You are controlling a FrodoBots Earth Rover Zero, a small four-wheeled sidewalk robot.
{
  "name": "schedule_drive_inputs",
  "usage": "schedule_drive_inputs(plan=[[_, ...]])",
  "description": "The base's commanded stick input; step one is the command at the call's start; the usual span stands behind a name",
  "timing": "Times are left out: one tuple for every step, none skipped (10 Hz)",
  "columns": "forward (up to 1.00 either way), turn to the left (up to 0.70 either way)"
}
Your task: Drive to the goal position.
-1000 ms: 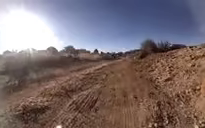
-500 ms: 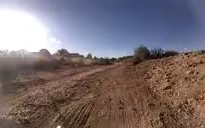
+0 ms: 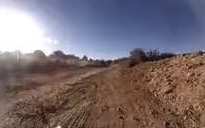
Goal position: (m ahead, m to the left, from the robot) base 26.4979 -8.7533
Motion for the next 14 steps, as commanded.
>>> schedule_drive_inputs(plan=[[0.5, 0.0], [0.5, 0.0], [0.5, 0.0], [0.5, 0.0], [0.5, 0.0], [0.5, 0.0], [0.5, 0.0], [0.5, 0.0], [0.5, -0.39], [0.5, -0.5], [0.5, -0.23], [0.5, 0.0], [0.5, 0.0], [0.5, 0.0]])
